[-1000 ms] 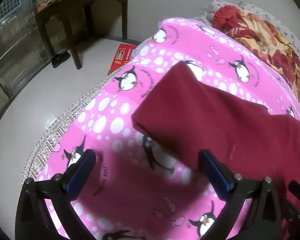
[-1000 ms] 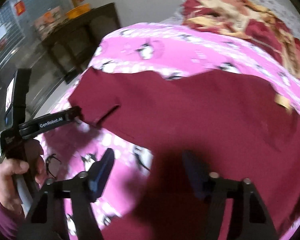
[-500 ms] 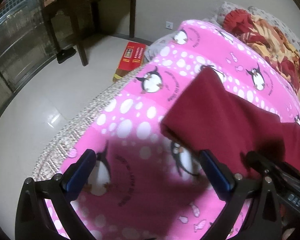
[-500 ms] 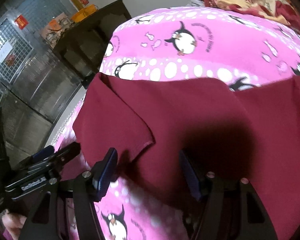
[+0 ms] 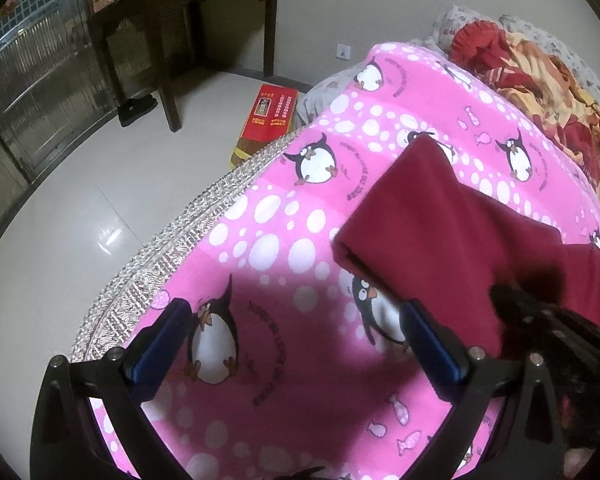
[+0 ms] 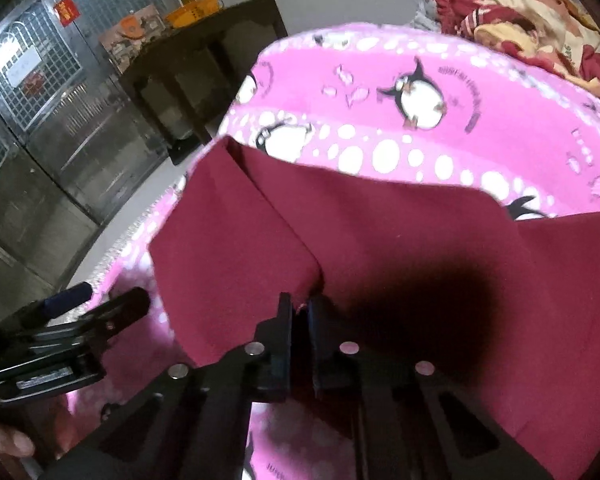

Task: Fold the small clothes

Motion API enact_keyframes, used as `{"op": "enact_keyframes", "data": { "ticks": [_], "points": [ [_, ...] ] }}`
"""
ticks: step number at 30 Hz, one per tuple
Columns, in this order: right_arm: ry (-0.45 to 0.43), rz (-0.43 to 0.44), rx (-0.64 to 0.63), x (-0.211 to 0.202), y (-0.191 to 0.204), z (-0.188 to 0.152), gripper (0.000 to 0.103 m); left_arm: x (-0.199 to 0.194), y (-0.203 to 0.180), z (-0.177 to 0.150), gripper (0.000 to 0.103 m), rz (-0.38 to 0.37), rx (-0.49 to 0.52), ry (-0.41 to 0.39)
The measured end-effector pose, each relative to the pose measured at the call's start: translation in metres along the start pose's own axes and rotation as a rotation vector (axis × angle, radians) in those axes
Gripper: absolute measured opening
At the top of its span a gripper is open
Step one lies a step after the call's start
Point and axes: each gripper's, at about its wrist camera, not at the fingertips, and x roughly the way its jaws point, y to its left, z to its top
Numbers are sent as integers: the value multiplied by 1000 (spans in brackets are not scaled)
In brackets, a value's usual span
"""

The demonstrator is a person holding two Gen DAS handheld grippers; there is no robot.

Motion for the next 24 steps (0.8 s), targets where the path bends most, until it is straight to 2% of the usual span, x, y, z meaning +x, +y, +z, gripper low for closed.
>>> {"op": "enact_keyframes", "data": {
  "ticks": [6, 14, 24],
  "points": [
    [-51, 24, 11, -45, -4, 3, 7, -7, -6, -6, 103, -7, 17, -2],
    [-85, 74, 136, -107, -39, 8, 7, -15, -23, -20, 103, -28, 41, 5],
    [-147, -10, 197, -180, -83, -12, 7, -32, -57, -38, 103, -75, 91, -7]
  ]
}}
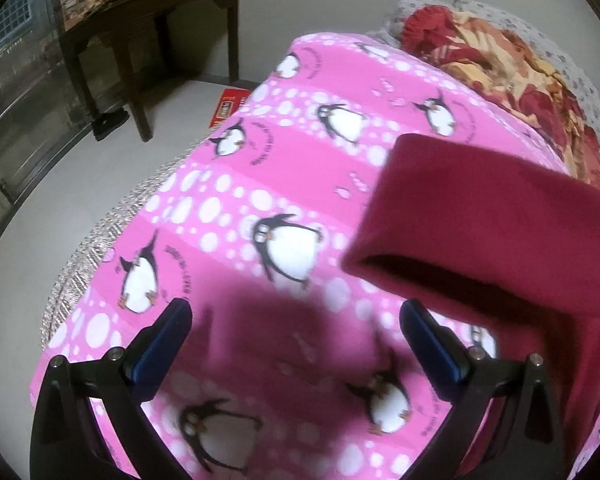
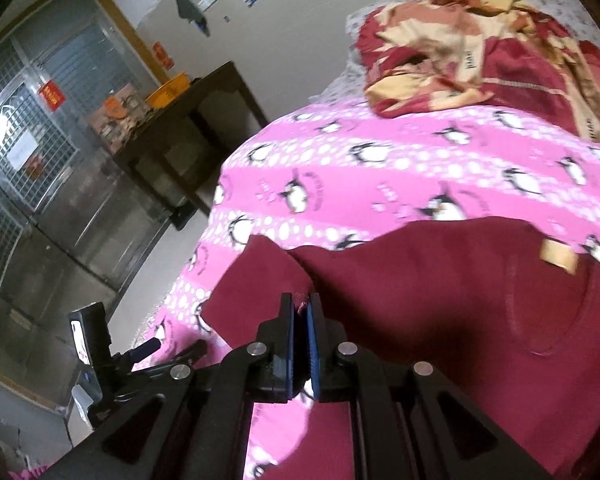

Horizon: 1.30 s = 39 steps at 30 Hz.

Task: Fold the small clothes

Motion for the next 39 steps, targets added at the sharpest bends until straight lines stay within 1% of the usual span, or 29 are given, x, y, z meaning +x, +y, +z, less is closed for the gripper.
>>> {"op": "enact_keyframes", "data": {
  "ticks": [8, 11, 14, 17, 23, 26, 30, 33, 36, 39],
  "points": [
    [-38, -60, 13, -40, -26, -6, 7, -12, -30, -13, 103, -33, 72, -1],
    [-54, -82, 31, -54, -38, -6, 7, -11, -38, -19, 103, -38, 94, 9],
    [-71, -85, 73, -68, -53, -6, 7, -8, -48, -24, 103, -36, 116, 18],
    [-93, -100, 82, -82, -60, -5, 7, -5, -60, -27, 103, -37, 145, 31],
    [-114, -154, 80, -105, -73, -8, 7, -2, -74, -30, 103, -42, 164, 34],
    [-121, -182, 112, -115, -88, -9, 7, 0, -78, -30, 103, -50, 162, 37],
    [-136, -192, 159, -127, -105, -11, 7, 9, -88, -30, 103, -56, 171, 45],
    [-144, -199, 166, -135, -110, -12, 7, 16, -99, -30, 103, -76, 178, 50],
    [-154, -209, 168, -143, -114, -13, 7, 22, -107, -28, 103, -71, 181, 54],
    [-174, -219, 183, -153, -119, -12, 7, 26, -113, -26, 103, -85, 170, 58]
  ]
}}
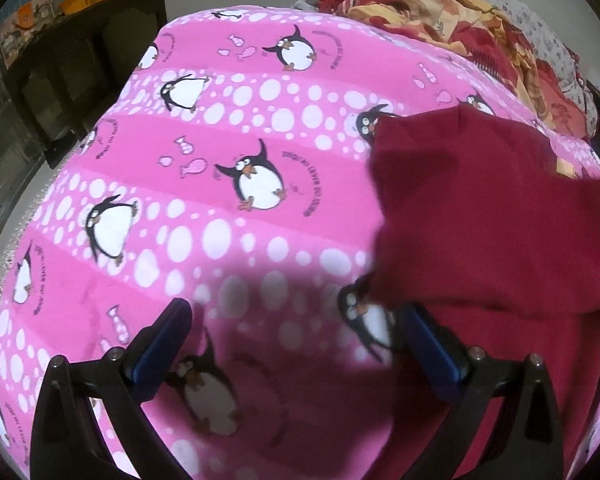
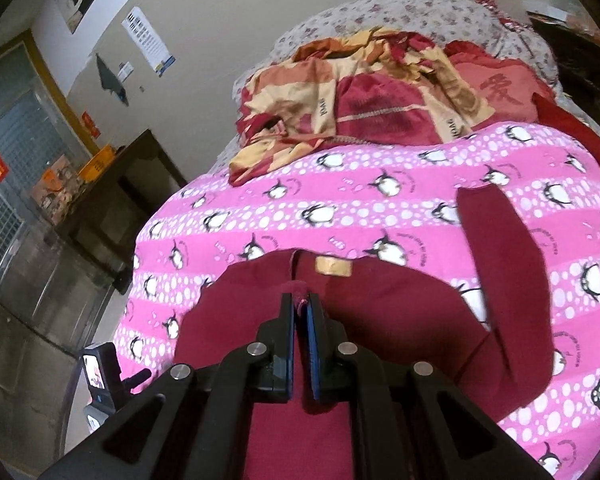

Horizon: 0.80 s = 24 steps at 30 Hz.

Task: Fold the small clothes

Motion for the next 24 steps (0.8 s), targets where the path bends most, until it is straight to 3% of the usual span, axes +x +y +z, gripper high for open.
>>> {"op": "enact_keyframes", "data": {
  "ticks": [6, 12, 19, 21, 24],
  "points": [
    [-32, -28, 40, -14, -19, 4, 7, 13, -9, 5, 103, 14, 6, 25],
    [-16, -118, 70, -8, -43, -2, 7, 9, 5, 10, 103, 14, -86, -14],
    [120, -281, 115, 50, -89, -27, 7, 19, 9, 4, 103, 21, -83, 15],
    [155, -302, 134, 61, -100, -34, 6, 14, 10, 2, 103, 28, -74, 8],
    [139, -301, 127, 54, -101, -34, 6, 3, 9, 4, 103, 40, -54, -29]
  ]
}}
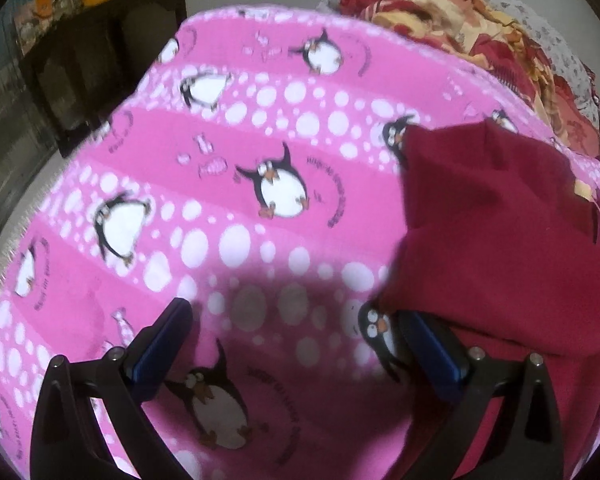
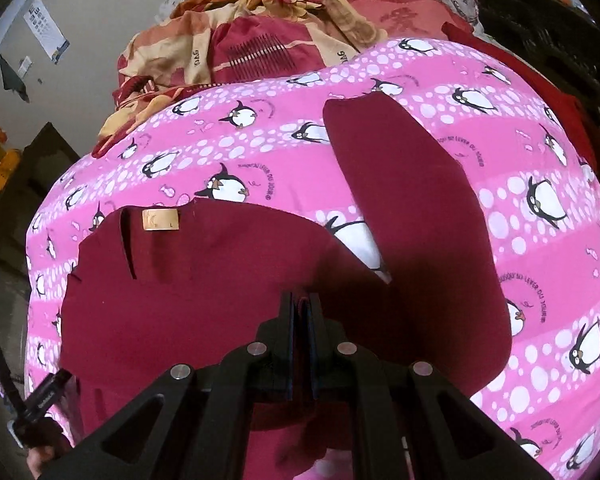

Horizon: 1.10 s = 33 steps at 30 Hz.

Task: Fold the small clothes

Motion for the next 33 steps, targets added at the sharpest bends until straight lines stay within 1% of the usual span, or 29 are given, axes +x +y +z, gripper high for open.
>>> {"op": "enact_keyframes", "data": {
  "ticks": [4, 6, 8, 9, 11, 12, 13, 14, 15, 17, 18, 19, 21, 23, 26, 27, 30, 31, 33],
  "points": [
    [-34, 0, -13, -20, 3, 2, 6, -6, 10, 0, 103, -17, -43, -3],
    [-42, -5, -23, -23, 5, 0, 6, -6, 13, -1, 103, -9, -57, -9],
    [-15, -33, -43, -14, 7, -5, 6, 2, 13, -1, 103, 8, -57, 13],
    [4, -54, -48, -6, 7, -8, 6, 7, 14, -2, 103, 9, -61, 36],
    [38, -91, -62, 8, 7, -13, 7, 11, 14, -2, 103, 0, -63, 49],
    [42, -103, -70, 10, 6, -14, 8, 9, 14, -2, 103, -1, -60, 45],
    [25, -102, -72, 7, 7, -15, 9, 6, 14, -3, 103, -5, -56, 39],
    [4, -90, -70, 1, 9, -14, 9, 3, 14, -2, 103, -9, -50, 31],
    [-12, -77, -65, -4, 10, -12, 13, -1, 14, -4, 103, -11, -42, 22],
    [-56, -36, -49, -21, 19, -4, 25, -11, 16, -2, 103, -27, -29, 4],
    [-73, -14, -50, -27, 25, 0, 36, -18, 17, -1, 103, -43, -27, -11],
    [-94, 18, -67, -35, 36, 4, 44, -23, 19, -1, 103, -54, -30, -20],
    [-105, 45, -112, -40, 56, 7, 49, -33, 20, 3, 103, -92, -39, -41],
    [-91, 77, -166, -39, 81, 9, 52, -42, 19, 5, 103, -144, -38, -56],
    [-50, 134, -192, -28, 106, 6, 52, -48, 7, 10, 103, -212, -1, -55],
    [-35, 153, -194, -23, 115, 6, 52, -45, 0, 11, 103, -222, 20, -48],
    [-11, 198, -225, -13, 133, 2, 52, -25, -17, 10, 103, -241, 57, 19],
    [0, 220, -253, -9, 143, 1, 52, -17, -20, 7, 101, -253, 57, 41],
    [14, 259, -324, -3, 166, -1, 52, -9, -22, 6, 80, -260, 54, 53]
  ]
}}
